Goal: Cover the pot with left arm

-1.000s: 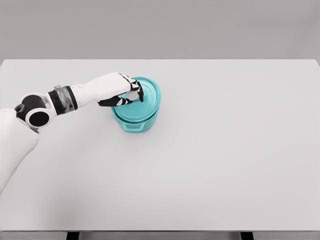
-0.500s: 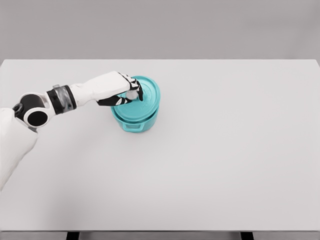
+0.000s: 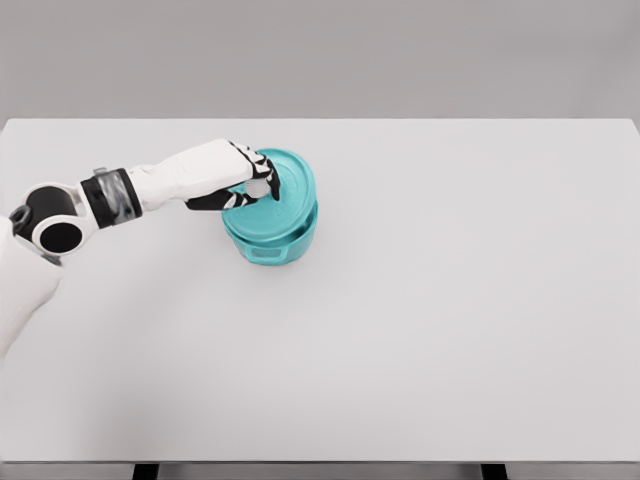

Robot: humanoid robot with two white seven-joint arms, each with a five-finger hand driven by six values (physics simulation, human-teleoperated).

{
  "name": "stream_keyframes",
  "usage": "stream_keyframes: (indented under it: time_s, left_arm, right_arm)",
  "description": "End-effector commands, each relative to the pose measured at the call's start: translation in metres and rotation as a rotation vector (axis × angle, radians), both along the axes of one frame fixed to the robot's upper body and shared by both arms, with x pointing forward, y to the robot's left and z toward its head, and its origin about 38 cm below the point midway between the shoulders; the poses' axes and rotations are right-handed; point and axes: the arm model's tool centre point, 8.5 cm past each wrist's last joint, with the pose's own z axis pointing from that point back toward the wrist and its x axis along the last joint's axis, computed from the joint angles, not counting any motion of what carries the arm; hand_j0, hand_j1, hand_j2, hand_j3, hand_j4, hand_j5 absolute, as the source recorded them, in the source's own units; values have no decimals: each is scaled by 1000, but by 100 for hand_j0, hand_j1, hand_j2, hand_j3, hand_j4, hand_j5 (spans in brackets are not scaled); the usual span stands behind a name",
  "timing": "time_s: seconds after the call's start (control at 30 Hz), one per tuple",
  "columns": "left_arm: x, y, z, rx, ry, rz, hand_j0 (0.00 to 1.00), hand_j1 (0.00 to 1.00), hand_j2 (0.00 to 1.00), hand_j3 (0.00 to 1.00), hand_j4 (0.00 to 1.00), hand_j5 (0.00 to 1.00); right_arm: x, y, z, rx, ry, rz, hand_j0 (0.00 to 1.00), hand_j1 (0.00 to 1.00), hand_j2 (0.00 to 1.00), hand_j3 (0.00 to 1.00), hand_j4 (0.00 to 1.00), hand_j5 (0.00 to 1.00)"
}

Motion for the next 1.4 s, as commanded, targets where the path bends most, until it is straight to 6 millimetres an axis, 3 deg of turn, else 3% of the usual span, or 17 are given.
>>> stream_keyframes:
  time_s: [0.0,0.9,1.37]
  left_arm:
    - [0,1,0,-7,3,3,50,50,50,50,50,50]
    - [1,6,-17,0,46,26,51,51,51,51,51,51]
    - [4,-4,-19,-12,50,20,52,52,52,52,52,52]
  right_arm:
    - [0,0,0,0,0,0,100,100,100,100,100,100]
    - [0,0,0,0,0,0,100,100,100,100,100,100]
    - [0,0,0,0,0,0,100,100,100,100,100,100]
